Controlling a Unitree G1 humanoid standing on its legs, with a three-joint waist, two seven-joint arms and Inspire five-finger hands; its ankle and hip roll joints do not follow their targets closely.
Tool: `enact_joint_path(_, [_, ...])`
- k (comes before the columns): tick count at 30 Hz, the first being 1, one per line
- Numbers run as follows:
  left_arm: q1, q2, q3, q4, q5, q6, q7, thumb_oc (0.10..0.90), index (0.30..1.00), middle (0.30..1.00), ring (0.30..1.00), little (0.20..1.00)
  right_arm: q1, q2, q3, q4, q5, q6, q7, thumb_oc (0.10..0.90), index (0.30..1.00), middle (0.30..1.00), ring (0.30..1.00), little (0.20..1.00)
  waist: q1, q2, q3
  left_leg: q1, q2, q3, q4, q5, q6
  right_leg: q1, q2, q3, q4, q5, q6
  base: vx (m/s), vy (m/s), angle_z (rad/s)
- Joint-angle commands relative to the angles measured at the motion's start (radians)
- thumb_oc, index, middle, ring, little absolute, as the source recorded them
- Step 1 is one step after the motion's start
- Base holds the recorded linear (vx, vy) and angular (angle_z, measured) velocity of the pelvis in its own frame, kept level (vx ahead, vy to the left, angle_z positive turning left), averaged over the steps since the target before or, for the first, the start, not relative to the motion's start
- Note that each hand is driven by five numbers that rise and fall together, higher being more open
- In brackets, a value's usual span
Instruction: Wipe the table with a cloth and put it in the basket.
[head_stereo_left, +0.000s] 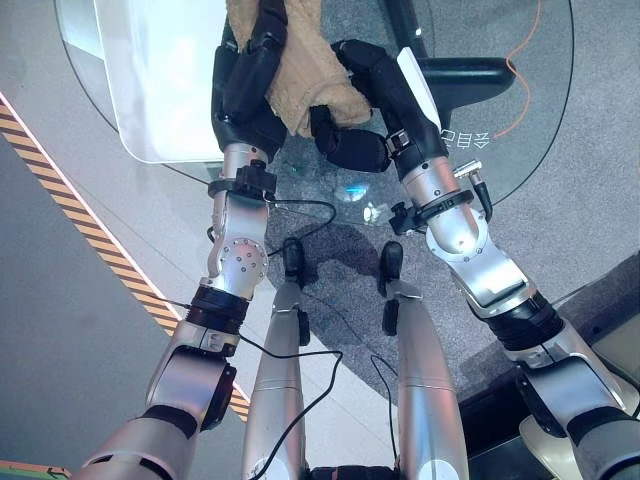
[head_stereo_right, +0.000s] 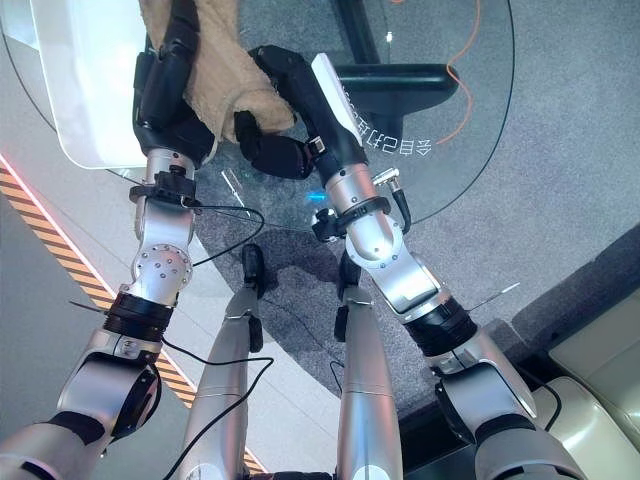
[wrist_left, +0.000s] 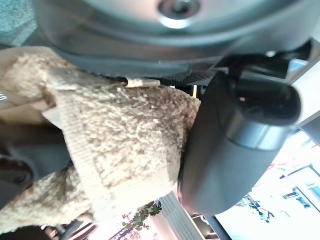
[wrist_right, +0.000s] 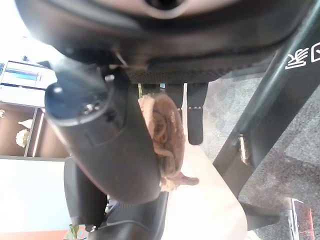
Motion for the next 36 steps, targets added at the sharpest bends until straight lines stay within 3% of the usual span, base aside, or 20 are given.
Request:
enact_joint_path(1, [-0.116,0.021,-0.008,-0.097,0.071,-0.099,-0.083,0.100,0.300,0.300,0.300,0.200,-0.139,0.051,-0.071,-0.167,0.016,-0.129,-0.028,0.800,0.900,0.900,0.900,0.900,0.013,-0.022,-0.029,-0.005,-0.041,0.023,0.073,-0.079,0.040,0.042,0.011,-0.042,-0.107,0.054,0.036,0.00,0.000,0.00])
enact_joint_path(24, [-0.126,0.028,0.030,-0.093,0.131,-0.230,0.004,0.100,0.300,0.300,0.300,0.200,-0.144,0.050,-0.088,-0.157,-0.003,-0.148,-0.045,0.800,0.900,0.900,0.900,0.900,0.017,-0.024,-0.029,-0.008,-0.043,0.020,0.075,-0.080,0.038,0.040,0.008,-0.042,-0.110,0.055,0.036,0.00,0.000,0.00])
enact_joint_path(36, [-0.140,0.036,0.052,-0.072,0.182,-0.310,0.116,0.100,0.300,0.300,0.300,0.200,-0.149,0.046,-0.089,-0.143,0.001,-0.139,-0.053,0.800,0.900,0.900,0.900,0.900,0.019,-0.024,-0.029,-0.009,-0.044,0.018,0.076,-0.081,0.035,0.041,0.006,-0.046,-0.111,0.052,0.035,0.00,0.000,0.00])
